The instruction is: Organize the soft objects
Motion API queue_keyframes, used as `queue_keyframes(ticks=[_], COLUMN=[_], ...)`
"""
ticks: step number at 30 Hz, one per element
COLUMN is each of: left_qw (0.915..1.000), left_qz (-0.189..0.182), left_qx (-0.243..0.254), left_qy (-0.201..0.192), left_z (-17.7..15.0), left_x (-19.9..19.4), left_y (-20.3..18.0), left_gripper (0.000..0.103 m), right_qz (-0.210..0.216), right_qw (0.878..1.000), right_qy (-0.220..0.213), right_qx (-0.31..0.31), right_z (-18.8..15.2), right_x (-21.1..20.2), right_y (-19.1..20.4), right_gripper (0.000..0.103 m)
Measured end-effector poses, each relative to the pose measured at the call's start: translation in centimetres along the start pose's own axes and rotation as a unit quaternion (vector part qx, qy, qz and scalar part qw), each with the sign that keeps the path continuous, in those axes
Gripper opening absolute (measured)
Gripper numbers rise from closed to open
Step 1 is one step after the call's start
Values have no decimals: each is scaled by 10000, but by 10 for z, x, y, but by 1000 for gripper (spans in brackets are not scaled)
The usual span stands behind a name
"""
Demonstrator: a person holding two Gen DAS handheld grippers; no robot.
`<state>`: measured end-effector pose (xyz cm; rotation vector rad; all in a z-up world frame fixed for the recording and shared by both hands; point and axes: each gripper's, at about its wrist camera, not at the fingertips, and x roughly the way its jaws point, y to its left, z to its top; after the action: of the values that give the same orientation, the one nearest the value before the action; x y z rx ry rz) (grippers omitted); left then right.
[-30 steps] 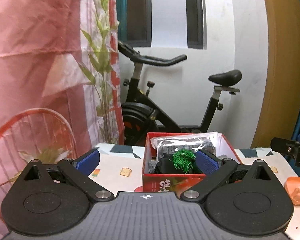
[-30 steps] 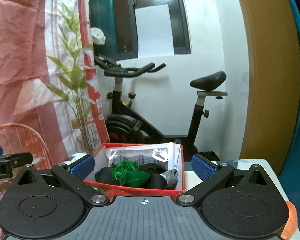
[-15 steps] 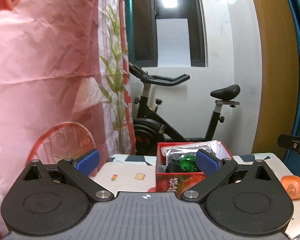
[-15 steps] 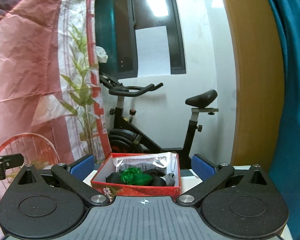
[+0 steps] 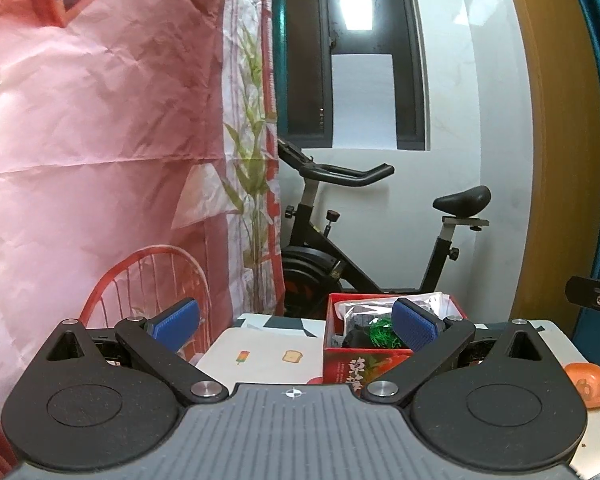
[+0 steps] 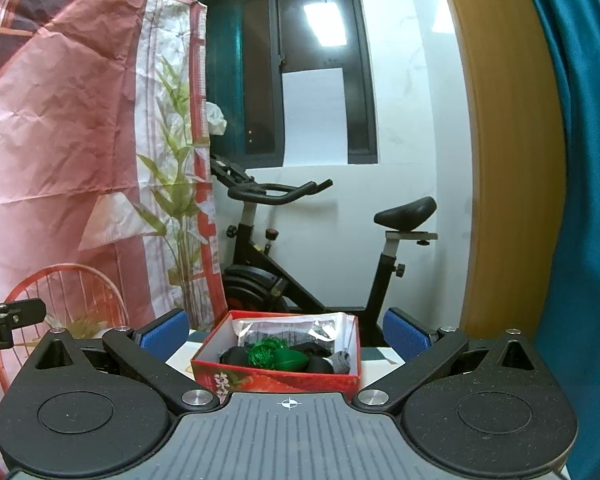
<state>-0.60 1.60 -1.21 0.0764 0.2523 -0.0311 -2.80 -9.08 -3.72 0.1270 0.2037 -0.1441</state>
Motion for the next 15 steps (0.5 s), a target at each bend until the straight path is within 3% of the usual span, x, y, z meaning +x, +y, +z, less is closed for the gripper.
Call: queue_keyframes(ticks=[15], left_qw=[10000], left_qz=[39], left_qx=[-84], left_qy=[-5], left_z=[-1], left_x=[-6], left_y=[2], left_gripper=[103], right_qz=[-73], right_qw=[10000], right_qy=[29], right_qx=[-26], right_z=[0], right_x=[-4], right_y=[0], right_gripper=[103])
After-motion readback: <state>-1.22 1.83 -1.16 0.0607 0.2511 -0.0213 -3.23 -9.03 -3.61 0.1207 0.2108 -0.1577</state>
